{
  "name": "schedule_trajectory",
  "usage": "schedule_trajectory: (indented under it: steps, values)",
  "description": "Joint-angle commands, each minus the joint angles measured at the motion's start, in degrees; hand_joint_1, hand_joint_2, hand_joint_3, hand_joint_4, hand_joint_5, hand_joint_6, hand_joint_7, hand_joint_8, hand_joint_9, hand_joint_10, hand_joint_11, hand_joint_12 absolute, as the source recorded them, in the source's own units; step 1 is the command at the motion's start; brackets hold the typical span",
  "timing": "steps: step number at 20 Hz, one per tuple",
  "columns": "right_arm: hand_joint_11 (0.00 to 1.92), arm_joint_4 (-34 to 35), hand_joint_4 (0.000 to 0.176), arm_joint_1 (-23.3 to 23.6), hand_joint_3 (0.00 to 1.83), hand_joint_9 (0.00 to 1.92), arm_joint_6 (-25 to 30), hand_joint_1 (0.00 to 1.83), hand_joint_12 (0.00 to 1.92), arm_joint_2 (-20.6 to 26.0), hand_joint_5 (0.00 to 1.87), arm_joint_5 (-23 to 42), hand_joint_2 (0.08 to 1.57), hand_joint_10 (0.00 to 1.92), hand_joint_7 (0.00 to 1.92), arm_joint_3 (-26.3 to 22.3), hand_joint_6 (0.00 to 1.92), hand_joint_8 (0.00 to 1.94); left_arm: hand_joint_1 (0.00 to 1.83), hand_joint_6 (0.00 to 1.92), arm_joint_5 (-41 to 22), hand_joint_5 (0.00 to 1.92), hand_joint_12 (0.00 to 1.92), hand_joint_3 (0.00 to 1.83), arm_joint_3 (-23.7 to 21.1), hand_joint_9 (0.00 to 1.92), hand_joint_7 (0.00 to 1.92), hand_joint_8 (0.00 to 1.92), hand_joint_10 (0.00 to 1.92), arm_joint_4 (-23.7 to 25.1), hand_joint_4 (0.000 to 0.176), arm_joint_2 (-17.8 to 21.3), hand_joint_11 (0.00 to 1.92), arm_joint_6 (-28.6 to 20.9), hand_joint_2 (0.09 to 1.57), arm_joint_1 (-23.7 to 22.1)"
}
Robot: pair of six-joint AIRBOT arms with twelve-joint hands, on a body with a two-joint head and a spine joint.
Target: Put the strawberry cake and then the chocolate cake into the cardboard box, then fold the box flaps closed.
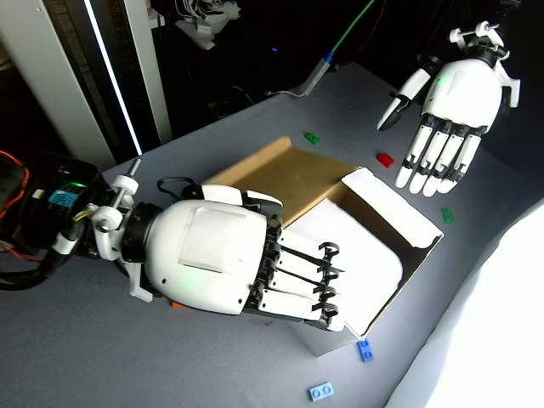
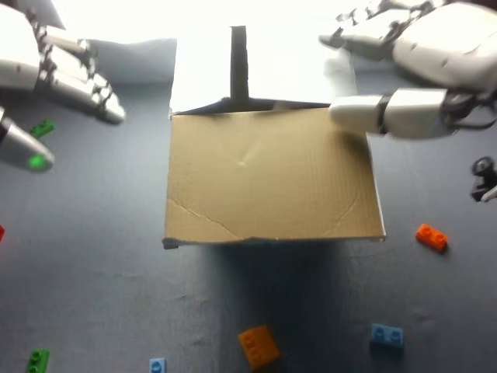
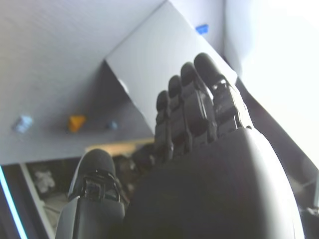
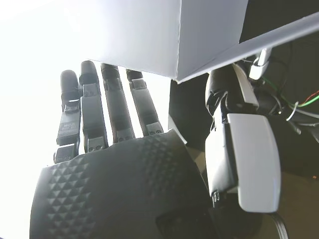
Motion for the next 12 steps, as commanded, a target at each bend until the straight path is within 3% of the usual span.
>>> schedule_trajectory:
  steps: [1,5,8,12]
  values:
    - [0.00,1.3,0.000,0.7,0.00,0.32,0.4,0.00,0.68,1.6,0.25,7.9,1.20,0.01,0.33,-0.3,0.01,0.01,0.00,0.00,-1.0,0.23,1.02,0.00,-0.3,0.31,0.30,0.01,0.01,-6.0,0.000,0.6,0.00,0.5,1.29,0.0]
    - [0.00,3.9,0.000,-3.3,0.00,0.29,1.3,0.00,0.58,8.0,0.21,11.0,1.19,0.00,0.30,-4.2,0.00,0.00,0.00,0.00,-1.9,0.21,0.97,0.00,-5.3,0.29,0.28,0.00,0.00,-8.0,0.000,3.0,0.00,2.3,1.28,2.1]
    - [0.00,6.5,0.000,-7.5,0.00,0.30,4.0,0.00,0.66,13.6,0.21,10.9,1.20,0.00,0.31,-8.0,0.00,0.00,0.00,0.00,-2.8,0.22,1.00,0.00,-8.4,0.30,0.30,0.00,0.01,-9.4,0.000,4.2,0.00,2.8,1.29,3.5]
    - [0.00,8.4,0.000,-9.3,0.00,0.32,3.8,0.00,0.75,20.6,0.24,8.8,1.20,0.01,0.33,-13.2,0.01,0.00,0.00,0.00,-3.6,0.22,1.02,0.00,-10.9,0.30,0.29,0.00,0.00,-10.8,0.002,5.0,0.00,3.1,1.28,6.7]
